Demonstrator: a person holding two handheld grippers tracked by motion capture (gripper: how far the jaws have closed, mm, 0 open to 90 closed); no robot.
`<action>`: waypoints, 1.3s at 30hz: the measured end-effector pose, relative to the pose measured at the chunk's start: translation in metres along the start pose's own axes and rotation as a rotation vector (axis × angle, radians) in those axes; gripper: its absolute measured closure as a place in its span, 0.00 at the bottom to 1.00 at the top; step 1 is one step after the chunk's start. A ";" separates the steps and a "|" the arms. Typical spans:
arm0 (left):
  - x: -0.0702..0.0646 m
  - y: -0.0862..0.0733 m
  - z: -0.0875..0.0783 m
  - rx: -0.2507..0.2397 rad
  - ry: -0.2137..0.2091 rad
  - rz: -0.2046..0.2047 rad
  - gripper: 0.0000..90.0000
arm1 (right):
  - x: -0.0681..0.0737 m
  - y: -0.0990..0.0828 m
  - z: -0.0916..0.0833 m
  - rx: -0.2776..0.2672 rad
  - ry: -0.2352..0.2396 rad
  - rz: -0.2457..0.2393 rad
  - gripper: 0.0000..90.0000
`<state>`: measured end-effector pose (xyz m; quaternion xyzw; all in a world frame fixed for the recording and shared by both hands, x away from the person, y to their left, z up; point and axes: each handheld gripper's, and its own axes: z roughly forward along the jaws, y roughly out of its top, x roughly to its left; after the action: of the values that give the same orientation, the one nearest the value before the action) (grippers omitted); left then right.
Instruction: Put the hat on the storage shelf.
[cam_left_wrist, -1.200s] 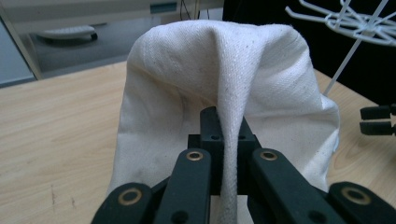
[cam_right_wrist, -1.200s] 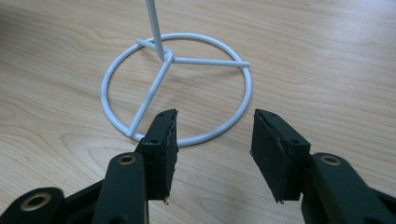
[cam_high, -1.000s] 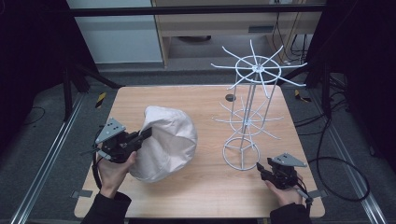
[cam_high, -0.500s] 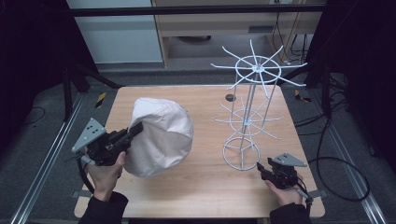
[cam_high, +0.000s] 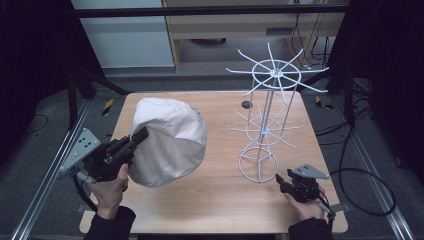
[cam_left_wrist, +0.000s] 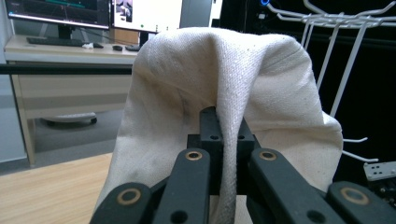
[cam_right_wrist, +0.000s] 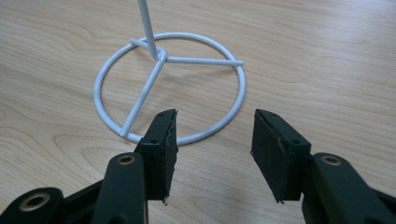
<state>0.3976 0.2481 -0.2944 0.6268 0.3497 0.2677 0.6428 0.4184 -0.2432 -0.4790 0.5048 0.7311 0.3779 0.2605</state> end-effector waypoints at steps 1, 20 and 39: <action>-0.002 0.002 -0.001 -0.014 -0.005 0.002 0.98 | 0.000 0.000 0.000 0.000 -0.001 -0.001 0.56; -0.019 0.022 0.010 -0.151 -0.057 -0.015 0.98 | -0.002 -0.001 0.000 0.001 -0.004 0.001 0.56; -0.033 0.045 0.013 -0.264 -0.105 -0.053 0.98 | -0.003 -0.001 0.001 0.007 -0.004 0.005 0.56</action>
<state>0.3921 0.2178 -0.2467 0.5403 0.2936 0.2610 0.7442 0.4192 -0.2458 -0.4804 0.5081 0.7307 0.3751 0.2594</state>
